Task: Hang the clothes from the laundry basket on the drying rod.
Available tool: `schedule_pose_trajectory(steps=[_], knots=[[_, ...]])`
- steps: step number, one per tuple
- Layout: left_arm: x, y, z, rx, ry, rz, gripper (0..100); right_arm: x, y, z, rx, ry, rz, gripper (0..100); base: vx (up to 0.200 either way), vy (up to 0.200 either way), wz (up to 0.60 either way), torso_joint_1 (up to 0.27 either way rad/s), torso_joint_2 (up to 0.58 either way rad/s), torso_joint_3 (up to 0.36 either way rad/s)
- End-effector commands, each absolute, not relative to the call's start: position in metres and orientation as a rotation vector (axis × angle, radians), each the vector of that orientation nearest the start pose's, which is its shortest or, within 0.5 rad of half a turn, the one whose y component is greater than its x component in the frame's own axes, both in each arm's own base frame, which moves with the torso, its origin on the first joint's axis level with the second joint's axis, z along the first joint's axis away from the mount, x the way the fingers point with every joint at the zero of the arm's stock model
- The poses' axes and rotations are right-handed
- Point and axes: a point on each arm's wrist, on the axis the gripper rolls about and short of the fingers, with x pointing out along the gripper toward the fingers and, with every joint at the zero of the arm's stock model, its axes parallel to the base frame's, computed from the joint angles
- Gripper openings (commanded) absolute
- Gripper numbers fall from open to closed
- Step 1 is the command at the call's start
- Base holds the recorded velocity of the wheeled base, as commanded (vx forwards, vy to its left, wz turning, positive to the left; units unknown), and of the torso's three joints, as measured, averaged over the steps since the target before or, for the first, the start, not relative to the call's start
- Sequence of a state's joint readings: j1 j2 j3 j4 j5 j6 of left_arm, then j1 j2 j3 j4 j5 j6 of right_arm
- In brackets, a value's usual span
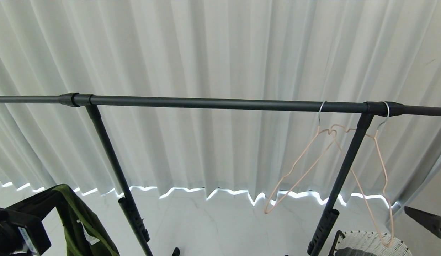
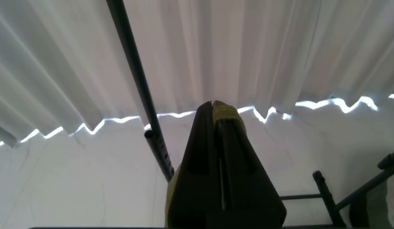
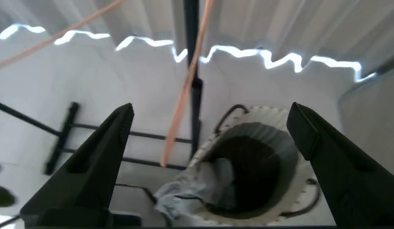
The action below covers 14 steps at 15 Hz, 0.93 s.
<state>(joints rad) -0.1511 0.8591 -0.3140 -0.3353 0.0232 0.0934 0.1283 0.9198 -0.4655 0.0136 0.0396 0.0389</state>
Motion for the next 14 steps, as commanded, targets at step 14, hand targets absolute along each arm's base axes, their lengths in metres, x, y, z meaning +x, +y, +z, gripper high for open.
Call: schedule_pose_trajectory(steps=[14], knots=[[0.091,-0.012,0.18,0.11,0.201,-0.124,0,0.191,0.056,0.153,0.172,0.567,0.001,100,0.0,0.0,0.0,0.0,0.0,0.0]])
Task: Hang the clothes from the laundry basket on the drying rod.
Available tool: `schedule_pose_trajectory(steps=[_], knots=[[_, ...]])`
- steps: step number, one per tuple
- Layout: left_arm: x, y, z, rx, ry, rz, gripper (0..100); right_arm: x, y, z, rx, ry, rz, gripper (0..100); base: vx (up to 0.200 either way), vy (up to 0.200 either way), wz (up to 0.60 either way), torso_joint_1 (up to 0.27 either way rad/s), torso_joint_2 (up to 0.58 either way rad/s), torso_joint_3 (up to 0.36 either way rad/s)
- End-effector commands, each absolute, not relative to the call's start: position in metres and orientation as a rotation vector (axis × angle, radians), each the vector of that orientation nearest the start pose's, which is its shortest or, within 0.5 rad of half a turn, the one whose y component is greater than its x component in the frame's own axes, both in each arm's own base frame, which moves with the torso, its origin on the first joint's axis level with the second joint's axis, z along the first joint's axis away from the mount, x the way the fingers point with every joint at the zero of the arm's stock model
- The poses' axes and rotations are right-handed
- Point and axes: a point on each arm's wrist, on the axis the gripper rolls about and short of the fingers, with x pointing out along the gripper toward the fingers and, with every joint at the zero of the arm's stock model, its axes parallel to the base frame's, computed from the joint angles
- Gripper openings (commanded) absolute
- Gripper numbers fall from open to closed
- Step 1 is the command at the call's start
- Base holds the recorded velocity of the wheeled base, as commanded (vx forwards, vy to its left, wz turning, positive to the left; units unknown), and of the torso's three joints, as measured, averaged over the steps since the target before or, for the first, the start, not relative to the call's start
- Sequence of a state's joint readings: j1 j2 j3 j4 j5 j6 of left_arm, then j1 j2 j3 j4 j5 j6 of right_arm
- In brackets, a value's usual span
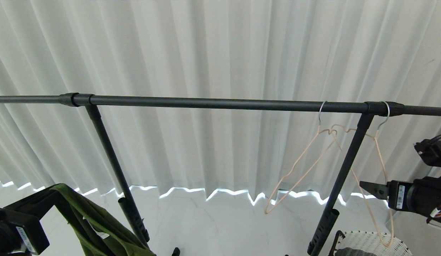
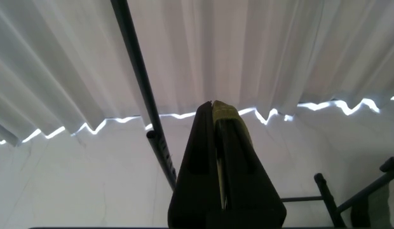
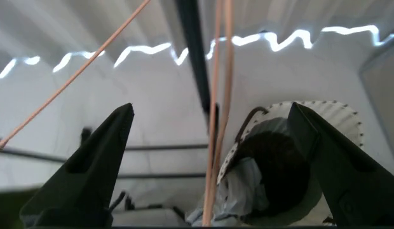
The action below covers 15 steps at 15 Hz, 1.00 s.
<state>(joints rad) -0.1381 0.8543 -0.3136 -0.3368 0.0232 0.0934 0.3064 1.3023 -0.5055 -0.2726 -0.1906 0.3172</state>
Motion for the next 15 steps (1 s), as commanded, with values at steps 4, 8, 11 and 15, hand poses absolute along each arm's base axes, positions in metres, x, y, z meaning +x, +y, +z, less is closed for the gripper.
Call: schedule_pose_trajectory(steps=[4,8,11,15], knots=[[0.091,-0.012,0.18,0.11,0.201,-0.124,0,0.198,0.056,0.15,0.152,0.547,-0.06,100,0.0,0.0,0.0,0.0,0.0,0.0],[0.091,-0.012,0.18,0.11,0.2,-0.124,0,0.212,0.056,0.145,0.145,0.531,-0.072,100,0.0,0.0,0.0,0.0,0.0,0.0],[0.091,-0.012,0.179,0.11,0.203,-0.124,0,0.215,0.057,0.143,0.14,0.524,-0.072,100,0.0,0.0,0.0,0.0,0.0,0.0],[0.091,-0.012,0.179,0.11,0.201,-0.124,0,0.214,0.057,0.144,0.138,0.522,-0.073,100,0.0,0.0,0.0,0.0,0.0,0.0]])
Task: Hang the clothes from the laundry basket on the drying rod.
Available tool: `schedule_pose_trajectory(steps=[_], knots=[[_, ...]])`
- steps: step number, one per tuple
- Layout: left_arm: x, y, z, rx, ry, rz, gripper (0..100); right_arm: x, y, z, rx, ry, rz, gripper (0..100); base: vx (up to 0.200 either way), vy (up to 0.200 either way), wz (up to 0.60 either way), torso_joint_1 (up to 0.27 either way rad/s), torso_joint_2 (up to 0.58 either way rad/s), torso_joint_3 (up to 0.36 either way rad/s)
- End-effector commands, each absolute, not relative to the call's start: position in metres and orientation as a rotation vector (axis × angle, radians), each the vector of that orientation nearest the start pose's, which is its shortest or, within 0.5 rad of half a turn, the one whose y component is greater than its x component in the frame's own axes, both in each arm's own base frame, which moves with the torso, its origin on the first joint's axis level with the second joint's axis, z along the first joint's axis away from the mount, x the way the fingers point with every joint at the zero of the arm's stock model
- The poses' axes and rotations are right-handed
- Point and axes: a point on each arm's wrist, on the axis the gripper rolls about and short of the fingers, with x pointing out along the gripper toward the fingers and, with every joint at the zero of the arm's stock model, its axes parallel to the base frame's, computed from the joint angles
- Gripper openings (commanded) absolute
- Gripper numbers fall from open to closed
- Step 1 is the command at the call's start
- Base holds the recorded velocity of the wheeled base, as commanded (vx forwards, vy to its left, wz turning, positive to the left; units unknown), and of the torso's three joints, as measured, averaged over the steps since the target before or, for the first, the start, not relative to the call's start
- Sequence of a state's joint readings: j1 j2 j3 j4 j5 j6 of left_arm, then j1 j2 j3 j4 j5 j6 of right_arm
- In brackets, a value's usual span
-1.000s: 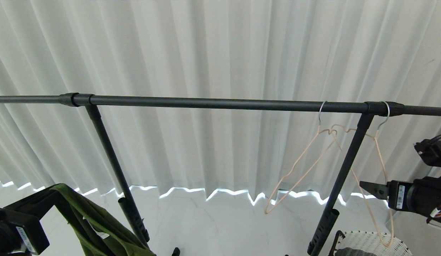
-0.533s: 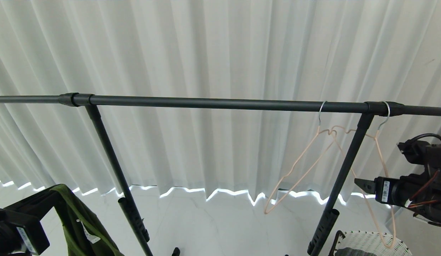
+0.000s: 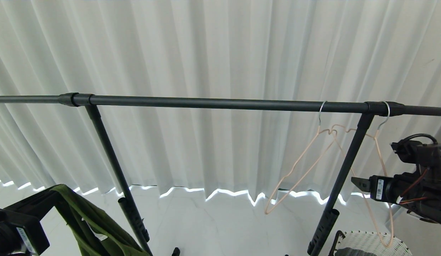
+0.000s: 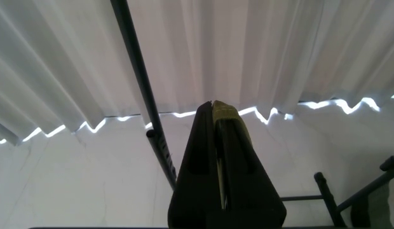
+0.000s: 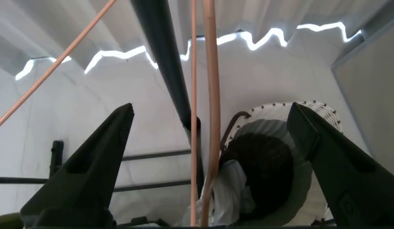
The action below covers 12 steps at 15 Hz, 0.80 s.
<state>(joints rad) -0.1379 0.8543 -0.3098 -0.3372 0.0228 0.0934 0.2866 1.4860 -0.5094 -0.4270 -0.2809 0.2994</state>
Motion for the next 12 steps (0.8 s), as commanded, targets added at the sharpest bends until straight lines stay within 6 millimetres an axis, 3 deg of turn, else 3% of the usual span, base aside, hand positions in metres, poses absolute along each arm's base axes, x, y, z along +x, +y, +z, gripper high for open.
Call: schedule_pose_trajectory(steps=[1,2,12], knots=[[0.091,-0.0121,0.1792,0.11,0.201,-0.124,0,0.2143,0.0567,0.1439,0.139,0.521,-0.072,100,0.0,0.0,0.0,0.0,0.0,0.0],[0.091,-0.0121,0.1792,0.11,0.201,-0.124,0,0.2146,0.0568,0.1437,0.139,0.521,-0.072,0,0.0,0.0,0.0,0.0,0.0,0.0],[0.0909,-0.0118,0.1803,0.109,0.197,-0.119,0,0.2143,0.0494,0.1488,0.154,0.498,-0.099,0,0.0,0.0,0.0,0.0,0.0,0.0]])
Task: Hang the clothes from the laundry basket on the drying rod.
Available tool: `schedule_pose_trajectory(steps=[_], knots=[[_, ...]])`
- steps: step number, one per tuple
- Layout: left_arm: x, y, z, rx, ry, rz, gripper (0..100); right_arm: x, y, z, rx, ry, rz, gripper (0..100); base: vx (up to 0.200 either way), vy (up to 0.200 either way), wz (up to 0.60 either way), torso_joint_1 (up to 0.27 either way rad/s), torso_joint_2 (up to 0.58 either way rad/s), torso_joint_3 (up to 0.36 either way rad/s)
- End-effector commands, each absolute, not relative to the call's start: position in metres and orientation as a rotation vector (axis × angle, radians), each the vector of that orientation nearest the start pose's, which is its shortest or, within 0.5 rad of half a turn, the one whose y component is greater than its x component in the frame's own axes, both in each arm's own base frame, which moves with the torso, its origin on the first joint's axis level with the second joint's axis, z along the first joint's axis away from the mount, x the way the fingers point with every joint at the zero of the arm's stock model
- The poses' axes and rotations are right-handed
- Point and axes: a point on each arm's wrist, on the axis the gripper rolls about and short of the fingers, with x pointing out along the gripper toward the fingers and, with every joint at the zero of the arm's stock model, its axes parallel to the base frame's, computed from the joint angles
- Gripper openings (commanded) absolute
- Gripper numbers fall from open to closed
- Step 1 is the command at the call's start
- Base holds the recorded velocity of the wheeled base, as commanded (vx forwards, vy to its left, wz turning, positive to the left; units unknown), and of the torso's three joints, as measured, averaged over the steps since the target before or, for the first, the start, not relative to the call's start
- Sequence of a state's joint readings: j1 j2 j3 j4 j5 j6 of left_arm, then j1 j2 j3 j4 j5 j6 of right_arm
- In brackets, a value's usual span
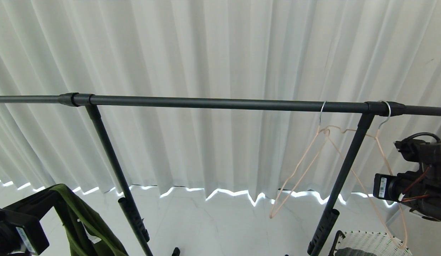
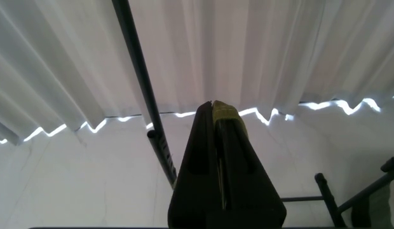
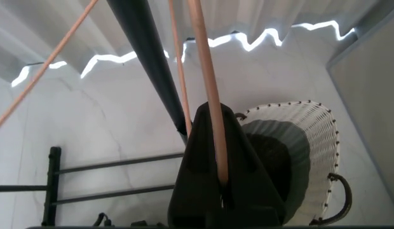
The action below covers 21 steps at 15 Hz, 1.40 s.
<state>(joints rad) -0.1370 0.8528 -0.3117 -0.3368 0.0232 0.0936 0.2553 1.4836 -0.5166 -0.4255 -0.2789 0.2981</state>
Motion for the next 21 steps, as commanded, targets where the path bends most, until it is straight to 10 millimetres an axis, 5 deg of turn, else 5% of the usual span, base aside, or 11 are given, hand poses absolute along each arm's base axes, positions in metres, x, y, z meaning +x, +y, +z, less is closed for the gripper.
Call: schedule_pose_trajectory(steps=[1,13,21], knots=[[0.091,-0.011,0.18,0.109,0.197,-0.116,0,0.211,0.049,0.152,0.156,0.485,-0.096,0,0.0,0.0,0.0,0.0,0.0,0.0],[0.085,-0.01,0.183,0.106,0.165,-0.113,0,0.182,0.038,0.165,0.174,0.403,-0.132,0,0.0,0.0,0.0,0.0,0.0,0.0],[0.082,-0.01,0.185,0.1,0.145,-0.121,0,0.133,0.023,0.163,0.142,0.354,-0.132,0,0.0,0.0,0.0,0.0,0.0,0.0]])
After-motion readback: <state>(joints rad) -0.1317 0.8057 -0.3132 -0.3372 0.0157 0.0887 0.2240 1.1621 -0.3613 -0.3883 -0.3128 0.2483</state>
